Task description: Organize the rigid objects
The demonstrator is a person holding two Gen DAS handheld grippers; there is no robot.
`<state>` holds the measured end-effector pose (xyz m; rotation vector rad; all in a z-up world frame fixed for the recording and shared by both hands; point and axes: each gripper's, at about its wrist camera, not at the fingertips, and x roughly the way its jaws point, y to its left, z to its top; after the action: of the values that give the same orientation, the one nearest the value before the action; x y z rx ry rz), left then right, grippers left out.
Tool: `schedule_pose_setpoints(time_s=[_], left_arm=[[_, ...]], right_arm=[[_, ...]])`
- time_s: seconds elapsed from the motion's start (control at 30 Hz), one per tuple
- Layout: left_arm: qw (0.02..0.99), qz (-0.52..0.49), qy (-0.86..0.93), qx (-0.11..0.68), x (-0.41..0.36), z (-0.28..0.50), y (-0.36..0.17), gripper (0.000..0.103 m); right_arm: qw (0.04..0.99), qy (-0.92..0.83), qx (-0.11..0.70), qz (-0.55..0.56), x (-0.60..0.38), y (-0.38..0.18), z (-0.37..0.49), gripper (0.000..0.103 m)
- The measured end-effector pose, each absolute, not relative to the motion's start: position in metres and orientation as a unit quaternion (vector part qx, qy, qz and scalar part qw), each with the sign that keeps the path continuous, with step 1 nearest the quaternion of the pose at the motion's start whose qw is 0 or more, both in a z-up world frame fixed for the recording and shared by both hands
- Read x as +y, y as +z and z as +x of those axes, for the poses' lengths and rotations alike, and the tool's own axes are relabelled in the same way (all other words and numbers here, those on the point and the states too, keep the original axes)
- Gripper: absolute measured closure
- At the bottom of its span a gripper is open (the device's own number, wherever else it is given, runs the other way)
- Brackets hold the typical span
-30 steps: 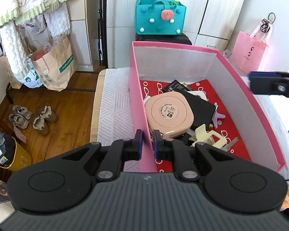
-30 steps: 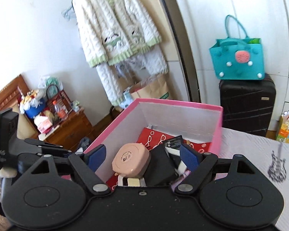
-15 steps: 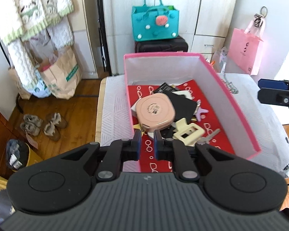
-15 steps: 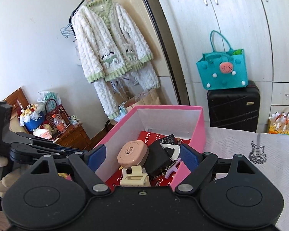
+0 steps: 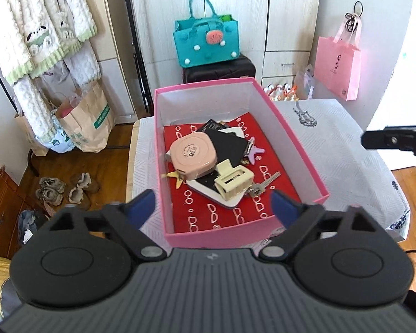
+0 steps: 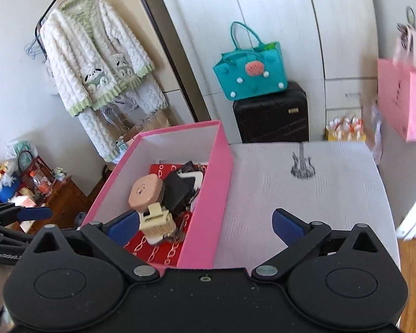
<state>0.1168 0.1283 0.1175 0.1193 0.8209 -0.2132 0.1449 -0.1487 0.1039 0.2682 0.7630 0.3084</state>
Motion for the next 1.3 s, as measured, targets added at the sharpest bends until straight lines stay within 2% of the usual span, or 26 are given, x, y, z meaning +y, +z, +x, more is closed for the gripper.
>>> schedule_pose_setpoints(time_s=[0.03,0.23,0.37,0.5,0.77,1.3], left_arm=[[0.910,0.057,-0.098,0.399,0.125,0.115,0.116,0.003],[0.906,0.049,-0.076,0.414,0.105,0.106,0.102,0.003],[0.920,0.058,-0.054,0.383,0.091,0.087,0.096,0.003],[0.938,0.070,-0.015,0.338,0.081,0.064,0.096,0.003],[0.950,0.047,0.005,0.309,0.077,0.045,0.089,0.003],[0.951,0.029,-0.014,0.309,0.061,0.037,0.069,0.003]], right_arm=[[0.907,0.151,0.369,0.136,-0.153,0.103,0.139,0.000],[0.928,0.139,0.331,0.101,-0.150,0.100,0.098,0.000],[0.940,0.122,0.311,0.069,-0.145,0.103,0.076,0.000],[0.949,0.093,0.287,0.089,-0.157,0.103,0.058,0.000],[0.960,0.053,0.267,0.072,-0.166,0.090,0.044,0.000],[0.973,0.028,0.230,0.016,-0.153,0.083,0.027,0.000]])
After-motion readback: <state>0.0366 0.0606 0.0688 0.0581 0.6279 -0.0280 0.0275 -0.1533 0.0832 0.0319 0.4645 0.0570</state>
